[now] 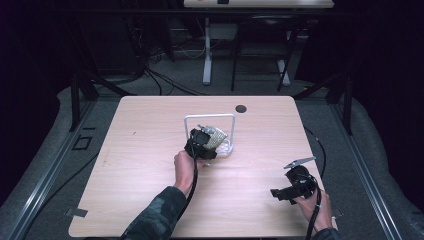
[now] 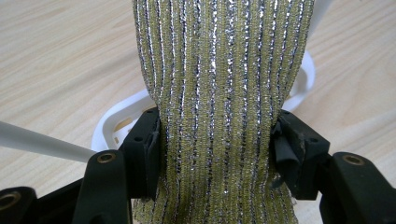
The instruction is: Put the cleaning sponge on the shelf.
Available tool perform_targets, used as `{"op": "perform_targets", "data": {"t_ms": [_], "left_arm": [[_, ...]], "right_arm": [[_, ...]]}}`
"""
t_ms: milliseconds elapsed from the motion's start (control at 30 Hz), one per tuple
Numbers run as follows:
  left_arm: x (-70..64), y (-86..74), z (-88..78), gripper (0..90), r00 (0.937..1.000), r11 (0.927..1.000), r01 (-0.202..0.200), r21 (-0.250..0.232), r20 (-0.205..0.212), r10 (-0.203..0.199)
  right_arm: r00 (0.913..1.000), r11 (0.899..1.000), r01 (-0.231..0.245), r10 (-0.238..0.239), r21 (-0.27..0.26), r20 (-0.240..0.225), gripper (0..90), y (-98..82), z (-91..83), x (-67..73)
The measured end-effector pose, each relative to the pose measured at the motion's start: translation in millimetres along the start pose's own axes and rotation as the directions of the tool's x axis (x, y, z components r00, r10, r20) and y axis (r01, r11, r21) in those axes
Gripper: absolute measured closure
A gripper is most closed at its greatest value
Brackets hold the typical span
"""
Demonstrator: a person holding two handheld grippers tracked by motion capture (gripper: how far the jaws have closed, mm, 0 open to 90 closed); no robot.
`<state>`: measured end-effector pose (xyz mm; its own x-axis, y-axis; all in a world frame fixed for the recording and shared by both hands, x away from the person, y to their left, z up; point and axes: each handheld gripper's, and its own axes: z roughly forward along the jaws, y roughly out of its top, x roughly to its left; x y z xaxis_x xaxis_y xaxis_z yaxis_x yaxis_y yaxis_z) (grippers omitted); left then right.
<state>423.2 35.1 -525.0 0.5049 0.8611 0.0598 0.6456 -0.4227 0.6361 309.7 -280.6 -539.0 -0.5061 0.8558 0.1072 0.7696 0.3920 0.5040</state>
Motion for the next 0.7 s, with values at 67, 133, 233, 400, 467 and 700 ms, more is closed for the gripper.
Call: {"op": "perform_targets", "data": {"t_ms": [67, 133, 233, 400, 467, 700], "left_arm": [[1.6, 1.3, 2.5, 41.0, 1.0, 1.0, -0.001, 0.006, -0.007, 0.001], [1.6, 2.2, 3.6, 40.8, 1.0, 1.0, 0.0, 0.008, -0.01, 0.0], [0.7, 5.0, 6.0, 40.8, 0.9998, 1.0, 0.004, -0.002, -0.018, -0.004], [-1.8, 6.6, 14.8, 40.4, 0.9996, 0.9999, 0.01, -0.007, -0.028, -0.01], [-1.6, 7.7, 17.6, 40.0, 0.9996, 0.9998, 0.016, -0.008, -0.025, -0.016], [1.7, 12.6, 23.2, 39.1, 0.9992, 0.9998, 0.02, -0.002, -0.035, -0.02]], "right_arm": [[1.0, 1.0, 0.005, -0.005, 0.005, -0.001, 10.6, 0.0, -1.5, -0.8], [1.0, 1.0, -0.004, 0.004, -0.006, -0.003, 10.7, 0.0, -2.0, -1.0], [1.0, 1.0, -0.002, 0.002, -0.008, -0.002, 10.7, -0.1, -2.5, -1.0], [0.9998, 0.999, 0.017, -0.017, -0.037, 0.007, 11.1, 1.3, -6.1, 1.4], [0.9995, 0.999, 0.028, -0.028, -0.035, 0.013, 11.3, 1.3, -6.5, 1.8], [0.9997, 0.999, 0.026, -0.026, -0.04, 0.004, 11.4, 1.3, -7.4, 1.7]]}}
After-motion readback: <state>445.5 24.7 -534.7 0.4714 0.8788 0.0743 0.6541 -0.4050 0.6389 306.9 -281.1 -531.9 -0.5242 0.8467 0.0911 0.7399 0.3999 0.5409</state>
